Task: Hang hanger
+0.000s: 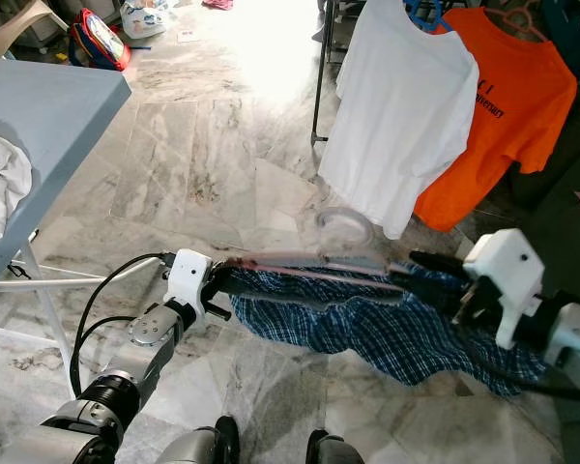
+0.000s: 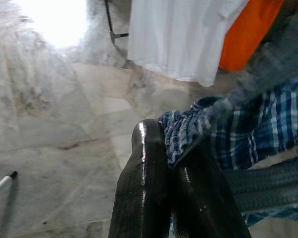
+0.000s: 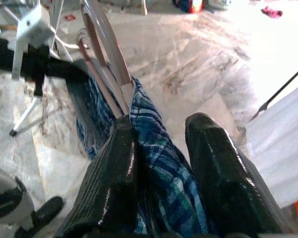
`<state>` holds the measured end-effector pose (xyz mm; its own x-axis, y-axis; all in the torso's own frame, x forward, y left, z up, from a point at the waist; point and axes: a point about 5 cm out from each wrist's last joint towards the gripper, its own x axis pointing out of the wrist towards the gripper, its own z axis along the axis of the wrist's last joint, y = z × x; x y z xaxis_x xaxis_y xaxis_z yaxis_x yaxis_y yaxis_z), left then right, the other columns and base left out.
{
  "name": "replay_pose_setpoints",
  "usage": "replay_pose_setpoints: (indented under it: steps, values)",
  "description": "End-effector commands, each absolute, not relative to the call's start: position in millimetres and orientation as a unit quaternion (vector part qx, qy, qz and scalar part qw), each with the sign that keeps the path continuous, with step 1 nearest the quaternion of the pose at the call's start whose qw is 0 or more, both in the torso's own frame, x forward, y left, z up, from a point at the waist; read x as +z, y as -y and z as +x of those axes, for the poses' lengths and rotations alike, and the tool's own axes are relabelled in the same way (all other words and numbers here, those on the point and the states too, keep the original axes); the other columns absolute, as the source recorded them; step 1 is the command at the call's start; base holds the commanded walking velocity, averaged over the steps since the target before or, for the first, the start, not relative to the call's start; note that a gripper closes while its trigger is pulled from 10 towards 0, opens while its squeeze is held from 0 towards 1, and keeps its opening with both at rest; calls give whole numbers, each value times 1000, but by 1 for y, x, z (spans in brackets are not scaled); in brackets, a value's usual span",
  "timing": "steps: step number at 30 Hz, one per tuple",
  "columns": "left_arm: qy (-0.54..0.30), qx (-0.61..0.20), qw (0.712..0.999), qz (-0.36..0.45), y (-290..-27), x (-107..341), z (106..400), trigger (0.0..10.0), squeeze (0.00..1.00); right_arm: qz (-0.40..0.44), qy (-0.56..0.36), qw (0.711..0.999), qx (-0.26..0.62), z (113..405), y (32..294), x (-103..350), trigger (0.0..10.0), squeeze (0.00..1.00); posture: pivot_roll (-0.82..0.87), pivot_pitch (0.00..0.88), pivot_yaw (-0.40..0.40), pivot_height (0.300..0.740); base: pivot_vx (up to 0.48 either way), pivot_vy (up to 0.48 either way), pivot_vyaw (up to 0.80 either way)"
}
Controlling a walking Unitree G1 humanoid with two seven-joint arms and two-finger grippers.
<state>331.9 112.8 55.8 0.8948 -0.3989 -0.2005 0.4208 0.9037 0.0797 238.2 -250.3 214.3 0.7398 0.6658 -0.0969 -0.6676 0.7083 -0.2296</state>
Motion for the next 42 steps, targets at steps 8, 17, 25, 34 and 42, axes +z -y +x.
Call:
replay_pose_setpoints:
  steps: [8,17,25,34,42]
  values:
    - [-117,-239,963,40,-106,41,319,4510,0,-18,44,943,330,244,240,213,10000,0,-61,237,12,740,0,0,0]
    - [-59,-305,950,30,-95,51,313,10000,1000,-63,10,961,270,264,236,191,10000,0,-51,240,7,740,0,0,0]
    - [-35,-381,921,67,-89,52,301,10000,1000,-140,-29,951,275,270,236,173,10000,0,-47,244,-2,740,0,0,0]
    - [-7,-424,898,116,-85,52,291,10000,1000,-217,-72,917,328,270,237,159,10000,0,-45,243,6,740,0,0,0]
    - [56,-364,916,159,-92,71,303,10000,1000,-314,-86,877,354,283,244,162,10000,0,-42,248,17,740,0,0,0]
